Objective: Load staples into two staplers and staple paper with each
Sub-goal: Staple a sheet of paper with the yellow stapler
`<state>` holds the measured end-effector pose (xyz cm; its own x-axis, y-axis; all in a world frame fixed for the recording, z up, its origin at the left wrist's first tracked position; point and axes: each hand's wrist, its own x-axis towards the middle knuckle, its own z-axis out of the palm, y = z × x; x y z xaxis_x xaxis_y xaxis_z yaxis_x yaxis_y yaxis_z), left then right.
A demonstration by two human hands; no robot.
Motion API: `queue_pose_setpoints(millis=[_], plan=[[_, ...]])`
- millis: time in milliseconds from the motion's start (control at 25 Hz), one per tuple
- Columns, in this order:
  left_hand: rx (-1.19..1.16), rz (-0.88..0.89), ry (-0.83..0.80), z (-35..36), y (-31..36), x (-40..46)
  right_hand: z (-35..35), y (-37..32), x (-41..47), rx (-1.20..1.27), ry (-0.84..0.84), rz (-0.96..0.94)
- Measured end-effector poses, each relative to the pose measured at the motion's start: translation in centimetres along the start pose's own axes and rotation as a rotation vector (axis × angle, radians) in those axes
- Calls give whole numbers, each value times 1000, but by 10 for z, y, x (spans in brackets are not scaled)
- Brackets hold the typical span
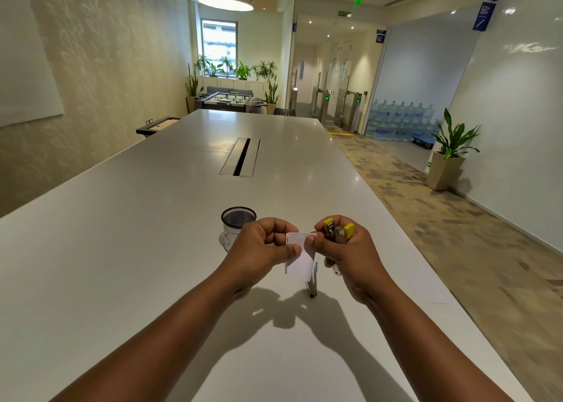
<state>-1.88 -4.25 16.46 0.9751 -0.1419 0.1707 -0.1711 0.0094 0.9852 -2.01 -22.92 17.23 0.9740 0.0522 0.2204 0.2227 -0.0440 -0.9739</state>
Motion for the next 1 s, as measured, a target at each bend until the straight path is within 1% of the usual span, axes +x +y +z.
queue_pose_setpoints(millis=[80,200,480,600,760,880,1000], plan=[[17,-2,-24,0,0,1,-2,-2,1,-75,-27,-21],[79,18,22,3,0,3,-1,-4,1,-151,-37,-38],[89,5,93,0,1,6,7,4,-3,-49,5,-4],[119,2,102,1,1,4,9,7,-4,-47,23,-32],[214,28,-2,1,5,3,8,2,-3,-131,-51,-109],[233,2,35,3,6,8,6,2,-2,-224,-61,-127],[166,-77,88,5,1,12,4,8,-1,-365,-98,-96]])
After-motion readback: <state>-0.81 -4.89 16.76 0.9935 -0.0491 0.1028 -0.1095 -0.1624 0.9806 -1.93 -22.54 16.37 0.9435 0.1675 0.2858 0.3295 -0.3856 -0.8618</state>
